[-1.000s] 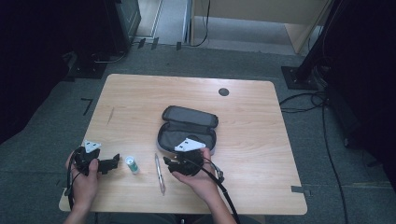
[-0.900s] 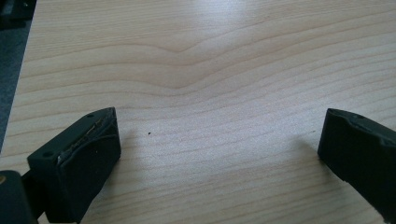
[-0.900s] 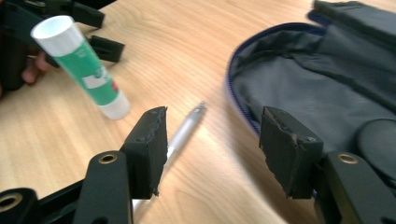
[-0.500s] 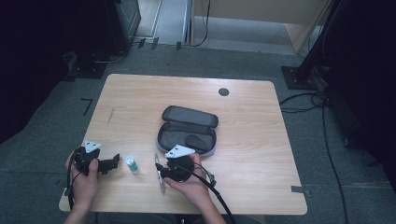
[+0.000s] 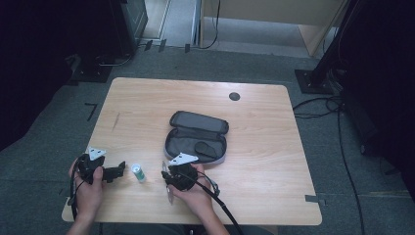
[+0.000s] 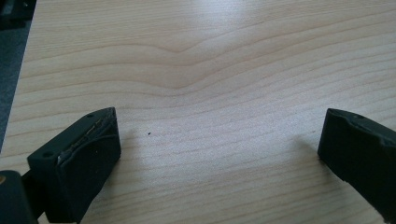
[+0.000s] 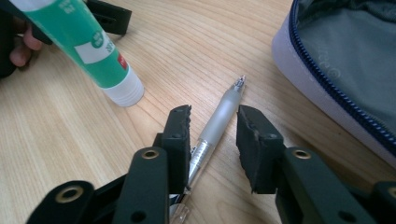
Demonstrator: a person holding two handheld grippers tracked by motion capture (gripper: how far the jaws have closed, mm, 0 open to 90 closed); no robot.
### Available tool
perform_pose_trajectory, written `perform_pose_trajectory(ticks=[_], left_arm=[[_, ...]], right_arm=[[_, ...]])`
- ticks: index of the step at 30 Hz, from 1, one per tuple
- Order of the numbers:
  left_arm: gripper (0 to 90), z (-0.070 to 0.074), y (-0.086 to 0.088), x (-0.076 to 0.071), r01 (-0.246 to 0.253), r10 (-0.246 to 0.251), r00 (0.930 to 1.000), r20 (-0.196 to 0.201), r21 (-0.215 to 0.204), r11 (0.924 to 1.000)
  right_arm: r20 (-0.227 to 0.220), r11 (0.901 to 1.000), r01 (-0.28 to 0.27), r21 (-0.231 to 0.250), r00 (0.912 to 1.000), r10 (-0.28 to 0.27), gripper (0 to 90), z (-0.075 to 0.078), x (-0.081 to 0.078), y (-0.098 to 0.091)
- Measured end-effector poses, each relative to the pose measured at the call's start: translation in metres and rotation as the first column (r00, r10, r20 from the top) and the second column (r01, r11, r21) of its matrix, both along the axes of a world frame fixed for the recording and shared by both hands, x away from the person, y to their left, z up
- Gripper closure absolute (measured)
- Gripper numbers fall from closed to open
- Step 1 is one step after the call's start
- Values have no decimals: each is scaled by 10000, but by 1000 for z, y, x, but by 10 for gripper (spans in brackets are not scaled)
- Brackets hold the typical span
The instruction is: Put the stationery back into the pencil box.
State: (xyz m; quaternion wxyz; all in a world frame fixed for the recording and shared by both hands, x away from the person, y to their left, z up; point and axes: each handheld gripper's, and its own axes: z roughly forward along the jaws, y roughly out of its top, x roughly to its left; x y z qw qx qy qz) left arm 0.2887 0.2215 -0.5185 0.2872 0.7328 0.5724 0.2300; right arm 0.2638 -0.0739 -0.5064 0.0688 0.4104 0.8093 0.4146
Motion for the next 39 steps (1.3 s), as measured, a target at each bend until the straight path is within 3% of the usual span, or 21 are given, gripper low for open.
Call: perform_pose_trajectory(ticks=[5,11,18,24,27,30,39], left_arm=[[0,0,0,0,4,-4,10000,-2,0,10000],[0,0,0,0,2,-2,10000,0,1,10000],[0,0,0,0,0,0,10000,4,-3,10000],[0,0,0,0,3,-3,10000,2,-2,10000],[0,0,0,0,13,-13,10000,-8,12,10000],[0,0,0,0,0,0,10000,2,0,10000],[0,0,0,0,3,-3,10000,-1,-2,10000]], right_arm=[[-116,10000,39,-75,9999,-39,683,-2,1,4],[-139,9980,-22,-634,9999,13,716,-6,-1,12],[265,9916,-226,-1275,9993,262,798,-5,-3,13],[590,9844,-460,-1699,9966,567,799,-4,-5,13],[698,9806,-641,-1852,9945,782,744,-4,-6,15],[930,9764,-637,-2064,9921,843,803,-4,-8,16],[902,9763,-866,-1984,9903,1062,807,0,-10,8]])
